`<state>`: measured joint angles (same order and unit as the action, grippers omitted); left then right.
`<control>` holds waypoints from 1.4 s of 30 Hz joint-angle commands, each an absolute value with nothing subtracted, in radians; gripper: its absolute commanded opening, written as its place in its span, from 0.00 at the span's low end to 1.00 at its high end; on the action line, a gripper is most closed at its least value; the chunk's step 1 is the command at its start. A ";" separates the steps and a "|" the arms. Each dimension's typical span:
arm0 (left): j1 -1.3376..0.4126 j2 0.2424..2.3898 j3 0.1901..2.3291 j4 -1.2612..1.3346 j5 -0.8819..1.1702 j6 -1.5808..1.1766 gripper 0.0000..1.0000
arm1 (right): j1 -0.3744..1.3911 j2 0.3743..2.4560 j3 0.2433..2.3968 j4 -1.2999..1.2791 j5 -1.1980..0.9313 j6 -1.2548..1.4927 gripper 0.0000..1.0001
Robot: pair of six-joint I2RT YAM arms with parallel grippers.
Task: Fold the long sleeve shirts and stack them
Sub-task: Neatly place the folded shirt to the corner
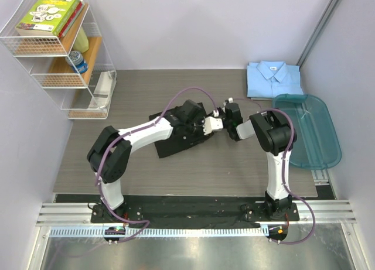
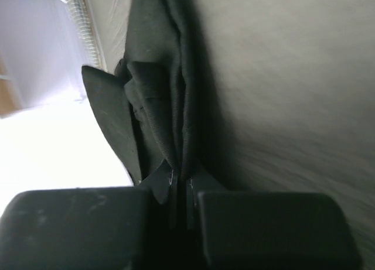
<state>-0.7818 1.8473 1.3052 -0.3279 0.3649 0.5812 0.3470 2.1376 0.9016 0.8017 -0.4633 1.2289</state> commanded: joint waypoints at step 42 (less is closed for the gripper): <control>-0.469 1.177 0.888 -0.629 0.316 0.330 1.00 | 0.067 2.155 2.223 -0.402 0.107 -0.268 0.01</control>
<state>-0.4698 1.1999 0.8906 -0.6552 0.3141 0.3382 0.0769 2.2108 2.1464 -0.4381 0.0639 -0.2192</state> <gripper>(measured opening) 0.996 0.067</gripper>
